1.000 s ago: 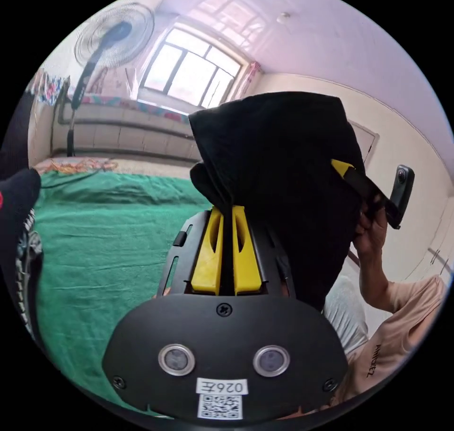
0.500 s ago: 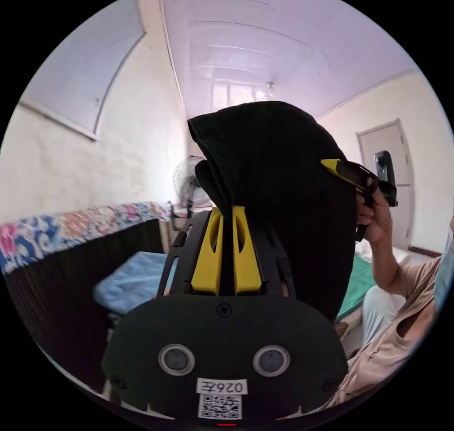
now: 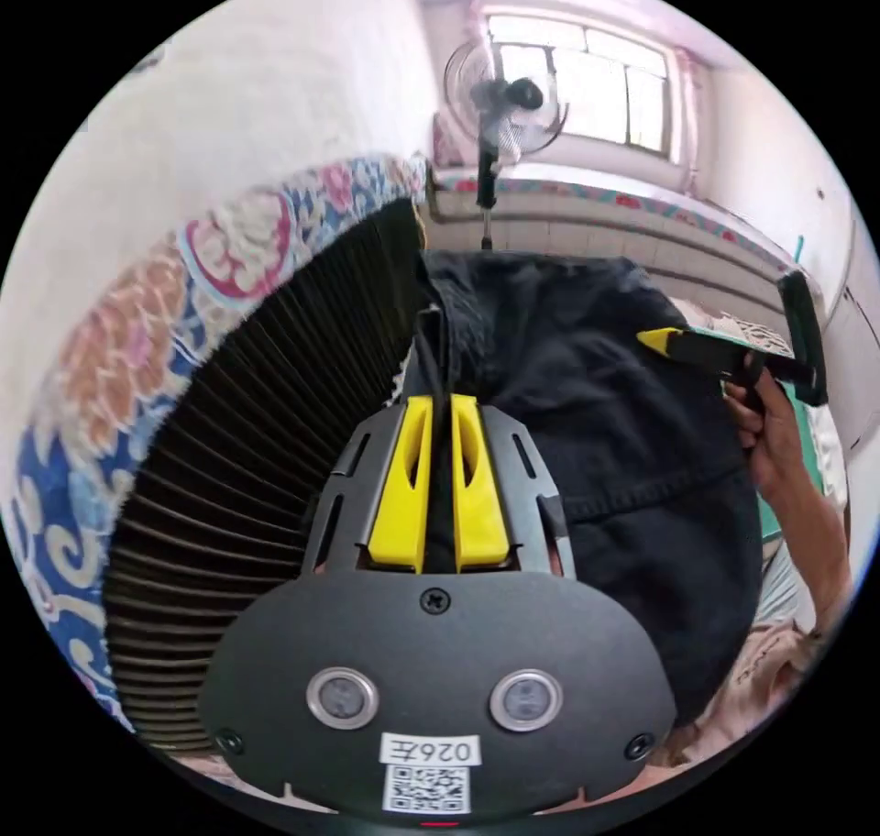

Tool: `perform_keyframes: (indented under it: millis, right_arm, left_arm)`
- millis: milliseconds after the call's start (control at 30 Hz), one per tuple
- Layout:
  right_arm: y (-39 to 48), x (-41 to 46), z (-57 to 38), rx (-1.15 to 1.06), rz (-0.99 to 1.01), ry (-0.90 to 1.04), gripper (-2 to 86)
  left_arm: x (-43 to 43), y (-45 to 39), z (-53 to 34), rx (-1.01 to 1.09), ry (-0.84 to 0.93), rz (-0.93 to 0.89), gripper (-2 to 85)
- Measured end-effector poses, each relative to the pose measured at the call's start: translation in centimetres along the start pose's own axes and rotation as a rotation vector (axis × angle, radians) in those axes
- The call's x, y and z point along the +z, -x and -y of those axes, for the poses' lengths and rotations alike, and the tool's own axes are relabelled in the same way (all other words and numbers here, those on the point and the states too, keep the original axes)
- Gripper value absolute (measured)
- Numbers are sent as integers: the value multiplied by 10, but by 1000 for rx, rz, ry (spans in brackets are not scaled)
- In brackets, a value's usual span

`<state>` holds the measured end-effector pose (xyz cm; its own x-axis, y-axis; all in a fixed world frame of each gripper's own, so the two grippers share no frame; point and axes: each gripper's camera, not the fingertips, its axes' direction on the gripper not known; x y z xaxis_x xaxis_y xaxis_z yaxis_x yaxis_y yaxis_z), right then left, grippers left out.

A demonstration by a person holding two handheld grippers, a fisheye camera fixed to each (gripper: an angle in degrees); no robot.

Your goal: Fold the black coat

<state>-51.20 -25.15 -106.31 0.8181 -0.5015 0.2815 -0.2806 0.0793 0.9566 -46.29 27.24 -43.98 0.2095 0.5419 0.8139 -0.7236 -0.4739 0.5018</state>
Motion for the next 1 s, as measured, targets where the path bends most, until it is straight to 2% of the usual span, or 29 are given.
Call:
perform_keyframes:
  millis: [100, 233, 367, 433, 467, 500, 567, 600, 633, 667, 733, 767, 867, 1000]
  right_arm:
    - [-22, 18, -9, -100, 118, -58, 79]
    - [35, 3, -24, -297, -65, -177, 85]
    - [84, -13, -47, -436, -222, -314, 64]
    - [97, -16, -52, -456, -304, -356, 45]
    - [96, -16, -50, -445, -308, -351, 41]
    - [91, -21, -48, -406, -261, -361, 28]
    - [82, -37, -47, -379, -42, -388, 11]
    - [85, -42, -44, -394, 74, -379, 2]
    - [100, -36, -39, -444, 80, -334, -4]
    - [110, -29, -36, -484, 50, -295, -5]
    - [139, 24, -28, -661, -137, -35, -8]
    - [141, 31, -29, -680, -182, 16, -8]
    - [134, -16, -58, -661, -349, -80, -9]
    - [86, -168, -129, -692, -291, -237, -9]
  left_arm:
    - [-49, -3, -18, 44, -136, 22, 11]
    - [-133, -8, -70, -10, -316, 136, -6]
    - [-173, -65, -129, 145, -475, 96, -9]
    - [-158, -94, -137, 250, -409, 150, -10]
    - [-137, -108, -137, 281, -312, 223, -10]
    - [-114, -116, -137, 312, -225, 264, -10]
    - [-107, -121, -147, 298, -259, 287, -10]
    - [-113, -119, -152, 269, -280, 272, -10]
    - [-116, -117, -153, 252, -281, 254, -10]
    - [-122, -113, -155, 218, -281, 212, -10]
    - [-134, -107, -162, 149, -287, 154, -10]
    - [-149, -104, -173, 74, -312, 138, -10]
    - [-211, -116, -229, -88, -556, 136, -10]
    - [-282, -185, -316, -120, -927, 104, -10]
